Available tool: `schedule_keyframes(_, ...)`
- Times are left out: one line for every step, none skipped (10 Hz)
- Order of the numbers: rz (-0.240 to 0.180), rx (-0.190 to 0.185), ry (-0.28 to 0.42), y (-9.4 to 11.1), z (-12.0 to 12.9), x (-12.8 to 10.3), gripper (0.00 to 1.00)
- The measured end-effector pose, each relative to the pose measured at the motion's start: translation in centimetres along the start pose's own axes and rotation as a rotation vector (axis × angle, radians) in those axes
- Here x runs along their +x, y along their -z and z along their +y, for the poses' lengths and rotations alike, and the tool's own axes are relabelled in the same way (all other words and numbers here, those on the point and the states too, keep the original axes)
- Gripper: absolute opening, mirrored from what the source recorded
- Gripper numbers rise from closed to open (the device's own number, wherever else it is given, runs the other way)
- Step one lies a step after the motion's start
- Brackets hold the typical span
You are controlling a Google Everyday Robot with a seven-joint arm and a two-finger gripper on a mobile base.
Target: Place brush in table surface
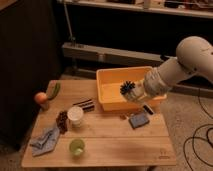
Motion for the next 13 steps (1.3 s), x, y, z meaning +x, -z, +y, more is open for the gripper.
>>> schedule_keyframes(0.0, -0.017, 0.0, -1.4, 0.3, -0.1, 0.0)
schedule_keyframes(0.003, -0.039, 0.0, -3.5, 0.7, 0.0, 0.0)
schedule_keyframes(0.005, -0.06, -0.003, -5.9, 1.1, 0.4, 0.0)
schedule_keyframes(0.009, -0.084, -0.005, -8.7, 1.6, 0.9, 0.0)
schedule_keyframes(0.014, -0.103, -0.007, -10.9, 1.9, 1.2, 0.0)
schedule_keyframes(0.027, -0.131, -0.007, -14.1, 2.6, 1.7, 0.0)
schedule_keyframes(0.038, -0.155, -0.008, -16.7, 3.0, 2.1, 0.0)
schedule_keyframes(0.048, -0.177, -0.01, -18.9, 3.5, 2.4, 0.0)
schedule_keyframes(0.067, -0.21, -0.013, -22.1, 4.2, 3.0, 0.0)
schedule_keyframes(0.086, -0.237, -0.016, -24.9, 4.9, 3.4, 0.0)
schedule_keyframes(0.106, -0.263, -0.019, -27.3, 5.6, 3.7, 0.0)
schedule_keyframes(0.124, -0.283, -0.018, -28.9, 6.1, 3.7, 0.0)
schedule_keyframes(0.153, -0.316, -0.021, -31.3, 7.1, 3.7, 0.0)
